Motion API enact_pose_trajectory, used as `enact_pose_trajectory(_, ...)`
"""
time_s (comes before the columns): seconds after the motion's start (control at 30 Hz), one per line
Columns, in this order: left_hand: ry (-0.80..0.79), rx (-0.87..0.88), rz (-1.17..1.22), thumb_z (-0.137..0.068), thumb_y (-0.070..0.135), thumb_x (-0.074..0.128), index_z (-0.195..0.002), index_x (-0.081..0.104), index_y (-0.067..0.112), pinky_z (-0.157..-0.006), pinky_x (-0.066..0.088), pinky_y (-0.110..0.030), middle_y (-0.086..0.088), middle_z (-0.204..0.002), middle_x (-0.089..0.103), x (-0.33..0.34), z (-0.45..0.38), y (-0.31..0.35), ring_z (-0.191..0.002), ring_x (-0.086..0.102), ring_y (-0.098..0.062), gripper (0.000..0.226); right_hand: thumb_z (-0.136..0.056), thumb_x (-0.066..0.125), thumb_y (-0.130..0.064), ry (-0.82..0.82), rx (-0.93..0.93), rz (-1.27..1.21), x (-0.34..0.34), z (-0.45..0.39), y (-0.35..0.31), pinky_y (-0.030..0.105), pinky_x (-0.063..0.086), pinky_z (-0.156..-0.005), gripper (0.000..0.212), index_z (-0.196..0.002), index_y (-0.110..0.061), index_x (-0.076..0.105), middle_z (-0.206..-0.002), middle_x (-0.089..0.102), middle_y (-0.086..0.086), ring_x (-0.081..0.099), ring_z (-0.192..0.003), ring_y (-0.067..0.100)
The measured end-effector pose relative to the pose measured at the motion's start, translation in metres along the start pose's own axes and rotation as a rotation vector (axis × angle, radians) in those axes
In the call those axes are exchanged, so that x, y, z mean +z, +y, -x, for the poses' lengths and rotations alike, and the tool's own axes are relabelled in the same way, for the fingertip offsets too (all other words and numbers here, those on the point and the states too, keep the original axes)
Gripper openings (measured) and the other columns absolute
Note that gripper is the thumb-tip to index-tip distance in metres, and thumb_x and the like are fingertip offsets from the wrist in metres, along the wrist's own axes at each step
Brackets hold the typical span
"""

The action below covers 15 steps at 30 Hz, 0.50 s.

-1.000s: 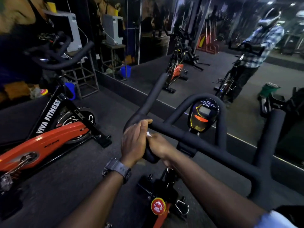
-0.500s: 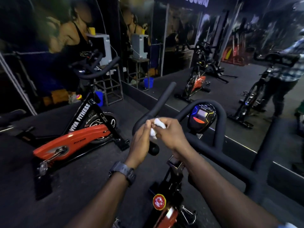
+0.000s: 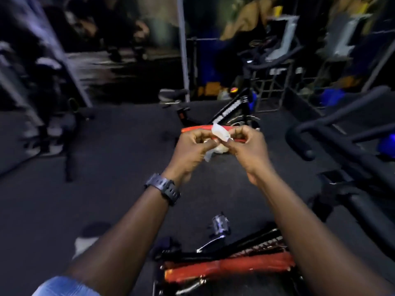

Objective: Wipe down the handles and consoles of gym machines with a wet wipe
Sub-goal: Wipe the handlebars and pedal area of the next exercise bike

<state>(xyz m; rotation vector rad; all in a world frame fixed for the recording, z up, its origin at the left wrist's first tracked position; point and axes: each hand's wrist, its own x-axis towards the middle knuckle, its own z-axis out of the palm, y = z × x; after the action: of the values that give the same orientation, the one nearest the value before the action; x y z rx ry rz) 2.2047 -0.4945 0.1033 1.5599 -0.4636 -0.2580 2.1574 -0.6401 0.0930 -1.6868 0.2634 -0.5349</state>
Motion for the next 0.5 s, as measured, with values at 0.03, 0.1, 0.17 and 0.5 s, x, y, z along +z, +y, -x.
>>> enact_pose_trajectory(0.03,0.040,-0.012,-0.036,-0.092,0.000,0.067,-0.102,0.073,0.000,-0.082,0.059,-0.033,-0.013,-0.097,0.077,-0.025,0.018,-0.005,-0.092,0.073,-0.022,0.012,-0.077,0.077,-0.010,-0.072,0.012,-0.002,0.023,0.011,0.002,0.038,0.056,-0.066,0.014,-0.077,-0.019,0.066,-0.077,0.071,0.003,0.066,-0.071,0.019)
enact_pose_trajectory(0.1,0.133,-0.060,-0.095,-0.090,-0.001,0.068,-0.103,0.073,-0.003,-0.074,0.057,-0.032,-0.015,-0.096,0.076,-0.064,0.051,-0.014,-0.084,0.071,-0.017,0.014,-0.081,0.075,-0.003,-0.218,0.034,-0.011,0.061,0.033,0.010,0.024,0.048,-0.052,0.016,-0.078,-0.014,0.064,-0.070,0.065,0.002,0.058,-0.057,0.010)
enact_pose_trajectory(0.17,0.208,-0.128,-0.157,-0.088,0.000,0.072,-0.102,0.074,-0.001,-0.065,0.054,-0.032,-0.015,-0.093,0.076,-0.099,0.080,-0.032,-0.075,0.067,-0.017,0.015,-0.082,0.074,-0.001,-0.334,0.073,-0.009,0.094,0.055,0.020,0.020,0.045,-0.050,0.014,-0.079,-0.012,0.066,-0.069,0.064,0.001,0.055,-0.053,0.007)
enact_pose_trajectory(0.5,0.583,-0.468,-0.217,-0.086,0.001,0.073,-0.083,0.072,0.010,-0.071,0.053,-0.028,-0.008,-0.085,0.074,-0.217,0.190,-0.138,-0.076,0.066,-0.017,0.010,-0.063,0.089,-0.021,-0.747,-0.094,0.490,0.239,0.138,0.118,0.017,0.041,-0.069,0.025,-0.085,-0.017,0.078,-0.092,0.062,0.000,0.060,-0.087,0.014)
